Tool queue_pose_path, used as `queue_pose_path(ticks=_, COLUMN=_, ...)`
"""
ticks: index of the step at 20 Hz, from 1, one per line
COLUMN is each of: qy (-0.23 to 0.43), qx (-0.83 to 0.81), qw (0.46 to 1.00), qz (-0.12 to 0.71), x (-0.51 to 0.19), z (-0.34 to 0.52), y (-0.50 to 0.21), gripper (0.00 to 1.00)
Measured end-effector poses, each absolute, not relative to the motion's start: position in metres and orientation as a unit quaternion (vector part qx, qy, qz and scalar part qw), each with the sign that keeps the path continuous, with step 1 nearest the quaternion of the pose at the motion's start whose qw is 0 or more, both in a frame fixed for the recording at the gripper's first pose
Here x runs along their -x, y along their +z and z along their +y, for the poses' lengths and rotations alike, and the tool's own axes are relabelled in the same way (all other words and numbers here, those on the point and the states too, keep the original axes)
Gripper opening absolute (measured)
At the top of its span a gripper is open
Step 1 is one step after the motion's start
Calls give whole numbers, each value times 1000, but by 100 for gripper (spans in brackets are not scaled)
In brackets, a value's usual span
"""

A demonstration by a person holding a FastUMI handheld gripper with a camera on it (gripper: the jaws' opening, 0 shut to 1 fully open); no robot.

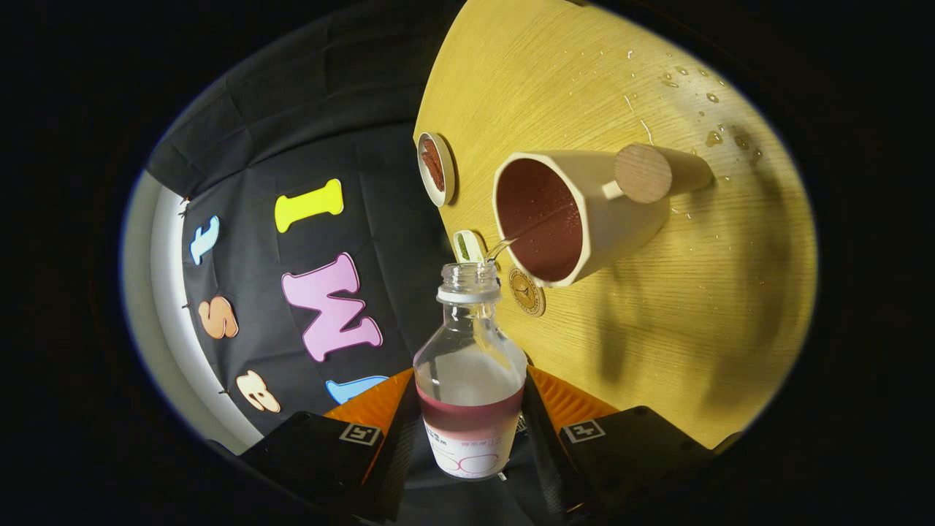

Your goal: Take the bottle from table, then pour the juice into the cup, finally place the bottle on the coaster

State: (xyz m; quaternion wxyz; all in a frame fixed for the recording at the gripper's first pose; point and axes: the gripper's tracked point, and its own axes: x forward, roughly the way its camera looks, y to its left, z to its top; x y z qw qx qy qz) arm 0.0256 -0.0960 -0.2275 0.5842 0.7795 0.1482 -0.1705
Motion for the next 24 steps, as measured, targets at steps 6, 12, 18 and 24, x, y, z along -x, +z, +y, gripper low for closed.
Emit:
queue_pose_path(ticks=6, qy=-170, qx=-785, qw=578, qz=145, x=-27, z=-96, y=-224, gripper=75)
queue_pose_path(ticks=12, qy=-168, qx=-793, qw=568, qz=138, x=-31, z=-96, y=-220, gripper=75)
queue_pose_path(ticks=18, qy=-172, qx=-799, qw=561, qz=134, x=-34, z=-100, y=-220, gripper=75)
queue_pose_path(ticks=24, qy=-174, qx=-810, qw=544, qz=132, x=-38, z=-100, y=-221, gripper=75)
